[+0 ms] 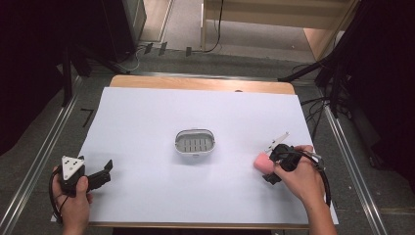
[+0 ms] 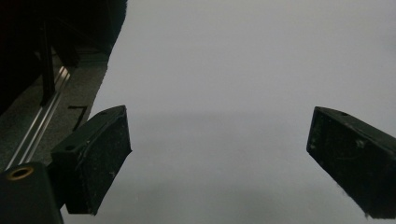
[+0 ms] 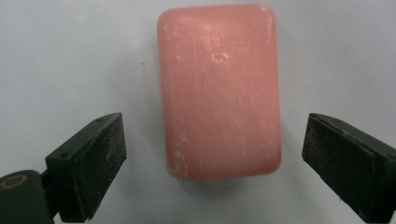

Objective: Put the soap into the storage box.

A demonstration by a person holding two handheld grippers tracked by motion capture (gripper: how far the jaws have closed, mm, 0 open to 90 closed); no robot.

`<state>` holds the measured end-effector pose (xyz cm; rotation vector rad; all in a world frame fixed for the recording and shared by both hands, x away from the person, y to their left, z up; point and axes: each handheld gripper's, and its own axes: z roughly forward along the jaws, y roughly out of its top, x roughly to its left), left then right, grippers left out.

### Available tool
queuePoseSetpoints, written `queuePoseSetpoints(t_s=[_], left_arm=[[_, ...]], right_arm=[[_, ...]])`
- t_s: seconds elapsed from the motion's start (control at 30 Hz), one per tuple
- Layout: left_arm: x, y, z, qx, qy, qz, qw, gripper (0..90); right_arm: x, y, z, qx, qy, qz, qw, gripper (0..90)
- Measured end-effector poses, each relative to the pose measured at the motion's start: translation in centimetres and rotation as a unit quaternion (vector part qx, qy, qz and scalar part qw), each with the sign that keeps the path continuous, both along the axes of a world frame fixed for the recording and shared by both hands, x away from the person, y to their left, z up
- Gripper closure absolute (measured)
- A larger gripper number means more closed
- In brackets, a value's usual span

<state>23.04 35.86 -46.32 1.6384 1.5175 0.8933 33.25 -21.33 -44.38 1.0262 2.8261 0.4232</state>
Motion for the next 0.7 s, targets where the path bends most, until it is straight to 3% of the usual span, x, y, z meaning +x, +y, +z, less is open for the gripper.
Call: queuePoseSetpoints(t_s=[0.7], left_arm=[[0.0,0.0,0.0,-0.001,0.001,-0.001,1.0,6.8]], right_arm=[[1.0,0.9,-0.4,0.002,0.007,0.011,0.9999,27.5]])
